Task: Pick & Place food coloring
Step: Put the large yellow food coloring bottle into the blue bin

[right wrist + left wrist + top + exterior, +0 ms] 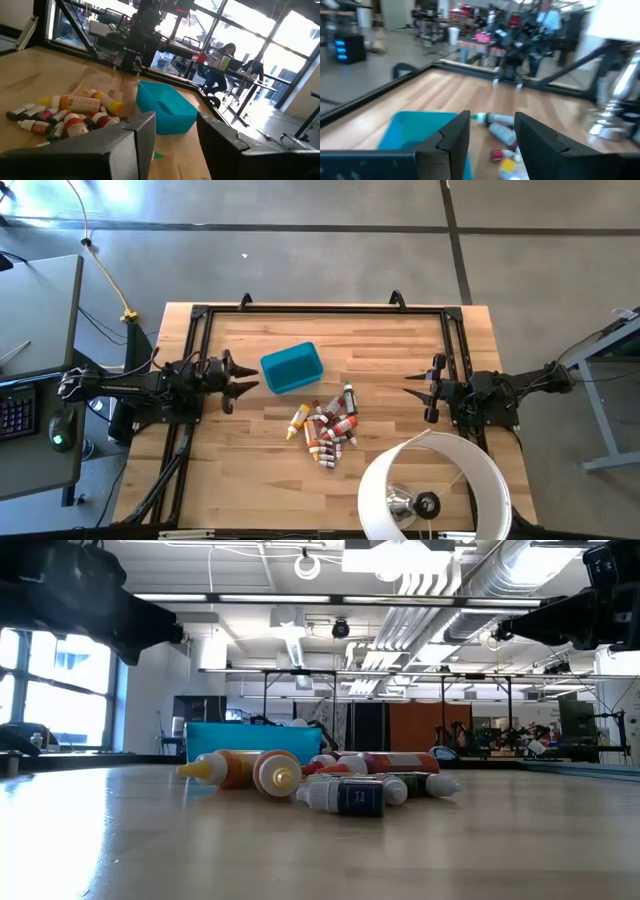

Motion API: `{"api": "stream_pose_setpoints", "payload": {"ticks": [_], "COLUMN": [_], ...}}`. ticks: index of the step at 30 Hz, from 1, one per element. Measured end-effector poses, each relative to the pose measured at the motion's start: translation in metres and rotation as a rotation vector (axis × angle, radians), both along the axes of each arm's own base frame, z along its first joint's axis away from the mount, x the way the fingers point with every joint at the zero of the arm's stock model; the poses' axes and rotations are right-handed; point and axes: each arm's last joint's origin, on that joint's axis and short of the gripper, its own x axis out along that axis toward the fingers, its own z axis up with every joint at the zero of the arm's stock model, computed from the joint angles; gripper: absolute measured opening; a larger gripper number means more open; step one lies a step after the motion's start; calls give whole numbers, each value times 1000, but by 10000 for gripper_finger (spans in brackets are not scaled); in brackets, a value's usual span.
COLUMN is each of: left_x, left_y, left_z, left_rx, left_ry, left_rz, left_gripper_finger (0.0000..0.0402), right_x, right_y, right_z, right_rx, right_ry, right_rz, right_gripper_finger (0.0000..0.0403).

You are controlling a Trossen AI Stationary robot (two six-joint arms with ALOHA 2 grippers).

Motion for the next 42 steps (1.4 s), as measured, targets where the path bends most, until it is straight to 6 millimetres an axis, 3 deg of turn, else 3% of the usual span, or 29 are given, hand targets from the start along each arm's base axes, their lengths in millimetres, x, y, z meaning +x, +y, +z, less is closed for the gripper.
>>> {"api": "stream_pose_setpoints", "payload": {"ticks": [3,8,15,22,25,31,36,42], "left_x": [0,0,1,21,32,47,61,82], "left_y": [1,0,0,1,1,1,-6,-34], "left_z": [-1,4,8,41,60,86,77,55], "left_rx": [-20,-83,-133,14,75,36,-145,-206], "left_ry": [2,-57,-80,106,235,395,470,591], "left_rz": [23,6,12,18,10,-26,-124,-216], "left_gripper_finger": [152,152,152,152,152,152,152,152], "right_x": [0,0,-2,-3,-4,-4,-4,-5], "right_y": [1,4,1,1,1,4,5,4], "right_z": [1,9,22,26,28,28,29,31], "right_rx": [16,204,227,-4,-6,-73,-115,-107], "right_ry": [-10,-109,-249,-269,-291,-290,-294,-315], "right_rz": [18,160,89,46,56,150,187,150], "right_gripper_finger": [138,138,138,138,138,138,138,138]}}
